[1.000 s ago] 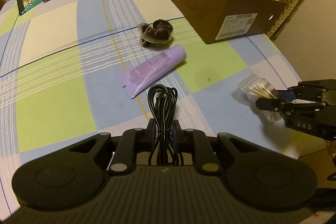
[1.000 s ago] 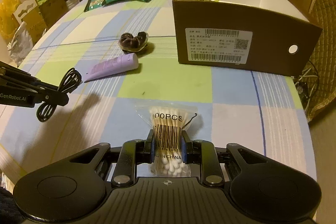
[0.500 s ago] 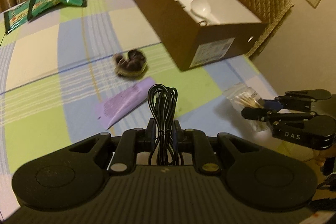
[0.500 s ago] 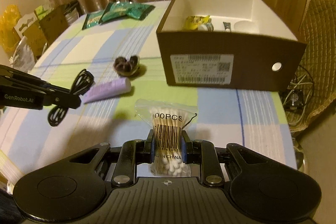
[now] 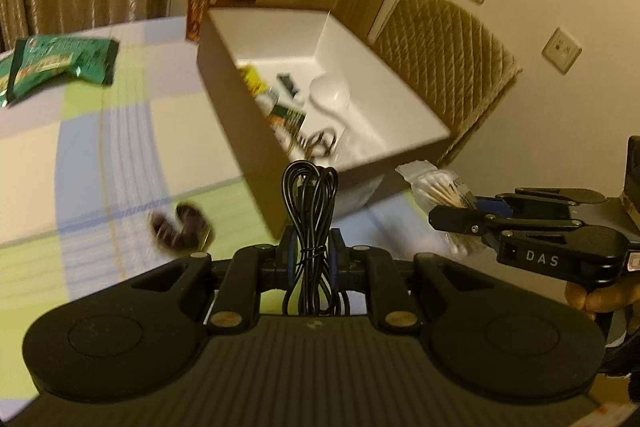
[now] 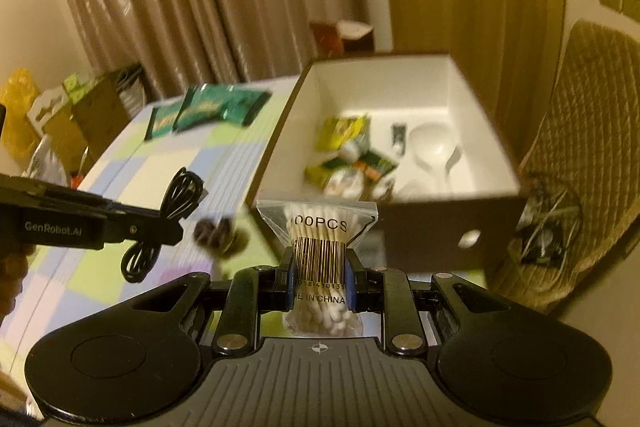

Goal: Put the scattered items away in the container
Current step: 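Lift and carry the cable and swab bag over the shoebox with both grippers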

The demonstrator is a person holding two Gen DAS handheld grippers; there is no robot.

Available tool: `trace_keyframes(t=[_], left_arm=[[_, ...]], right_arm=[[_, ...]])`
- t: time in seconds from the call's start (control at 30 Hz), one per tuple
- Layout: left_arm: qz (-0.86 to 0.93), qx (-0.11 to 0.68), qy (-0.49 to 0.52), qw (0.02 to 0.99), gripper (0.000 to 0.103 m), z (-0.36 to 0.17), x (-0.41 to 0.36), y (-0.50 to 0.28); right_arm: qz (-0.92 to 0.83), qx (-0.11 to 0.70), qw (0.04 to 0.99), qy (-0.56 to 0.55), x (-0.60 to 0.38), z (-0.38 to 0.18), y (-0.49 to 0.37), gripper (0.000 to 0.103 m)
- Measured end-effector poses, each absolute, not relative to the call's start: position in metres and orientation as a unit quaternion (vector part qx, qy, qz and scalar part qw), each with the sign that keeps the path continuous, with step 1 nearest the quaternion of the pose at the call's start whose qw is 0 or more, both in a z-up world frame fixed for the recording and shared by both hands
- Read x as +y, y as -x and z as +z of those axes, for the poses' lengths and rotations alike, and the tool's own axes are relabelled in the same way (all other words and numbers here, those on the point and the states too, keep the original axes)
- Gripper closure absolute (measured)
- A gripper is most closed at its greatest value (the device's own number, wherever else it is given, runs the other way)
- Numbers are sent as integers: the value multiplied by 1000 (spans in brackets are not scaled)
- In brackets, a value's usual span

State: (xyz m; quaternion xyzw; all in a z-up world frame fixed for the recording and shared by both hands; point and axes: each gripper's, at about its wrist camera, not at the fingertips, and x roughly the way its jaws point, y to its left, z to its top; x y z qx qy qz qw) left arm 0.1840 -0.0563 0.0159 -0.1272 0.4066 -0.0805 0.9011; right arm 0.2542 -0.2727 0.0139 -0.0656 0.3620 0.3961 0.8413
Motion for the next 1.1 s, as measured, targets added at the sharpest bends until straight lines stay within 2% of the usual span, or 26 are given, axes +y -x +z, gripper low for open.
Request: trace_keyframes(t=[0.23,0.43,0.73,1.1], left_arm=[[-90,383,135,909,91,30,-63,-231],[-89,389,131,907,91,28,-69,-279],[-59,418,124,898,91,6,-68,-345],[-29,464,113,878,91,-29,-70,-385]], right_arm=[[392,333,855,65,-263,29,-303,83],[394,339,851,72,-241,23,-351,83],[394,365,838,96,-217,6,-409,83],[396,398,819,119,-206,-19,-439,83]])
